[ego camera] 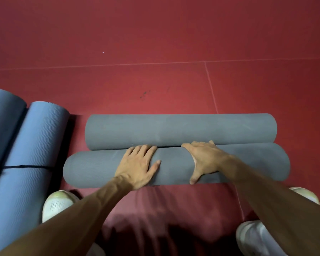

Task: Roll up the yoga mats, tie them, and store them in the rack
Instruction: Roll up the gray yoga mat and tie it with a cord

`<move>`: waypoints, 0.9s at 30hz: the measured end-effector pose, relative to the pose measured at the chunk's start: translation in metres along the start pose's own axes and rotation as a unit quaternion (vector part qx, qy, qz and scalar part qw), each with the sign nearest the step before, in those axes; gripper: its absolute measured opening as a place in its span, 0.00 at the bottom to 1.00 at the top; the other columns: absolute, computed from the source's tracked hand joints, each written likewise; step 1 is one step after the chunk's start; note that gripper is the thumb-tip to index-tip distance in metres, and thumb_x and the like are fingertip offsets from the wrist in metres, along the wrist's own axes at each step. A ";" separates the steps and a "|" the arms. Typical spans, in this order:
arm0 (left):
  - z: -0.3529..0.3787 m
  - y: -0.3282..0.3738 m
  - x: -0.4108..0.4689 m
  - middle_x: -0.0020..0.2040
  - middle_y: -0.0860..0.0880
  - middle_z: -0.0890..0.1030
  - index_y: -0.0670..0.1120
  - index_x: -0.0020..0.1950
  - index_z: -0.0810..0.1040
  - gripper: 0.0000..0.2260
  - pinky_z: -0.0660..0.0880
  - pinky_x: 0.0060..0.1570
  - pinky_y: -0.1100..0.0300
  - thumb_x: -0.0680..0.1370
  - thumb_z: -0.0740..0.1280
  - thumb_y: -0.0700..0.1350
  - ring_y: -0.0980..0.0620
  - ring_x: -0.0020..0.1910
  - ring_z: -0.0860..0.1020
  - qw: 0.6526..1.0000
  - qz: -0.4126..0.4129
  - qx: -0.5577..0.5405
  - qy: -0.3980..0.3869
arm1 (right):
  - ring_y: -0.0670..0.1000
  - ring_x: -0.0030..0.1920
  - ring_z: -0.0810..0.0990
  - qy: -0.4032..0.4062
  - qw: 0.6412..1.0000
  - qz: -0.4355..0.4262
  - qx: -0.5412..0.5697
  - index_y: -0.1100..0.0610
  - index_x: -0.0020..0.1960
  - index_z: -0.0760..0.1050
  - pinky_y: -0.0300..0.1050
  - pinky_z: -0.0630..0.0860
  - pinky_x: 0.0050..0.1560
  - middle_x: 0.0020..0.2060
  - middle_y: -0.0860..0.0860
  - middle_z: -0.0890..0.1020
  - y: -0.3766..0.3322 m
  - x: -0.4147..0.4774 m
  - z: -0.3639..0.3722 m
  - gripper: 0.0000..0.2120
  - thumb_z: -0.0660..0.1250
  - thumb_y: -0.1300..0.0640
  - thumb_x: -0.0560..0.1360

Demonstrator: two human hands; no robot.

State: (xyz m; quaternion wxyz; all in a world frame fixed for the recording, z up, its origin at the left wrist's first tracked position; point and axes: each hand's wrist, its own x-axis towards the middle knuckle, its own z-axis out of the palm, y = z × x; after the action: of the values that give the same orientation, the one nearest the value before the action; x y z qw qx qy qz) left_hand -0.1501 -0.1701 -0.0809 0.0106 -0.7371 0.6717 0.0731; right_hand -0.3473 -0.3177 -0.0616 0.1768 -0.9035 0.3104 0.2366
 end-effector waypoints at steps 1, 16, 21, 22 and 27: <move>-0.002 0.003 0.002 0.58 0.50 0.77 0.49 0.68 0.71 0.28 0.68 0.62 0.52 0.78 0.44 0.61 0.48 0.57 0.75 1.000 -0.013 -0.003 -0.006 | 0.53 0.62 0.73 0.001 1.000 -0.001 0.002 0.48 0.73 0.58 0.55 0.66 0.60 0.60 0.49 0.74 0.001 0.000 0.002 0.58 0.75 0.29 0.50; -0.002 -0.009 0.044 0.62 0.53 0.73 0.56 0.64 0.70 0.29 0.62 0.67 0.54 0.74 0.39 0.64 0.52 0.64 0.70 0.998 -0.054 -0.019 -0.004 | 0.54 0.78 0.47 0.088 0.993 0.062 0.043 0.46 0.78 0.50 0.59 0.39 0.75 0.78 0.56 0.51 0.001 0.022 -0.003 0.44 0.44 0.23 0.69; -0.004 -0.017 0.058 0.70 0.51 0.68 0.53 0.69 0.66 0.29 0.56 0.71 0.54 0.75 0.41 0.62 0.52 0.70 0.65 0.998 -0.054 -0.037 0.010 | 0.52 0.77 0.34 0.133 0.988 0.064 0.054 0.46 0.78 0.50 0.62 0.37 0.74 0.78 0.54 0.38 0.005 0.034 -0.009 0.41 0.45 0.26 0.72; -0.004 -0.019 0.062 0.71 0.51 0.67 0.53 0.70 0.65 0.29 0.55 0.72 0.54 0.75 0.41 0.62 0.52 0.71 0.63 0.998 -0.053 -0.043 0.007 | 0.51 0.77 0.34 0.137 0.987 0.065 0.057 0.46 0.78 0.51 0.62 0.37 0.74 0.78 0.53 0.38 0.006 0.036 -0.010 0.40 0.45 0.26 0.72; -0.004 -0.030 0.084 0.76 0.51 0.60 0.52 0.75 0.60 0.24 0.47 0.75 0.53 0.80 0.48 0.57 0.54 0.75 0.55 0.996 -0.061 -0.072 -0.008 | 0.50 0.78 0.38 0.208 0.973 0.074 0.067 0.48 0.76 0.60 0.61 0.41 0.75 0.79 0.52 0.44 0.011 0.049 -0.013 0.32 0.51 0.33 0.77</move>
State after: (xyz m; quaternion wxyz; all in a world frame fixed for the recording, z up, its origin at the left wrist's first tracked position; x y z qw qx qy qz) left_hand -0.1123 -0.2509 -0.0895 -0.0327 -0.7751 0.6184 0.1258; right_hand -0.3161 -0.3554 -0.0791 0.1508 -0.8935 0.4215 0.0342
